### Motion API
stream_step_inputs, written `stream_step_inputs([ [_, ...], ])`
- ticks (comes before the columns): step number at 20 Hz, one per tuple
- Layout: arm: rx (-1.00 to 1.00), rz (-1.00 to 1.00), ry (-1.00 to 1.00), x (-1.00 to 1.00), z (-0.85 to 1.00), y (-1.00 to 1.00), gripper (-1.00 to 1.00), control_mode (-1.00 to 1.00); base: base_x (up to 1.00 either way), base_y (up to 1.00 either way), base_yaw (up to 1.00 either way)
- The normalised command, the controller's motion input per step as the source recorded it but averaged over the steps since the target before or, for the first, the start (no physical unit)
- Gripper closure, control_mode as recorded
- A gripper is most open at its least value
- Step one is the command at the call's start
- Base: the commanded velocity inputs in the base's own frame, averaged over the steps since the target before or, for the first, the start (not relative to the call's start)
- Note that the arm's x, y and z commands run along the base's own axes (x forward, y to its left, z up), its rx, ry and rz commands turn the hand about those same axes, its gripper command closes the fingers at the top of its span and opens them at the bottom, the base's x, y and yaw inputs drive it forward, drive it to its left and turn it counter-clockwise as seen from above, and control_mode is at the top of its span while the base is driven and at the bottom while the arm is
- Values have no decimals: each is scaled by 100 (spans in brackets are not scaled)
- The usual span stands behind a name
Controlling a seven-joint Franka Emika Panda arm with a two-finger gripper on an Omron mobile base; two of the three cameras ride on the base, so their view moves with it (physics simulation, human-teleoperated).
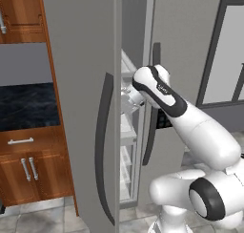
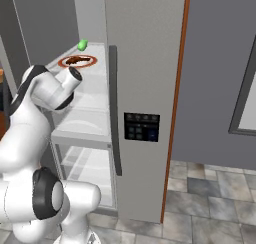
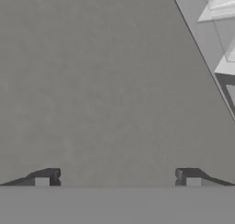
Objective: Retrieve the chicken drumstick from the fridge and place it on the saucepan with marinade on the stove.
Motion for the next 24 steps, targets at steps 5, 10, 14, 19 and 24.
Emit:
stream_step_inputs([
  [5,0,1,-3,-37,-7,2,-100,-100,0,0,0],
  [10,6,1,-23,-100,-65,83,-100,-100,0,0,0],
  [14,10,0,-25,-100,-92,100,-100,-100,0,0,0],
  [19,5,0,-9,-61,-62,89,-100,-100,0,0,0],
  [24,0,0,0,0,0,0,-100,-100,0,0,0],
])
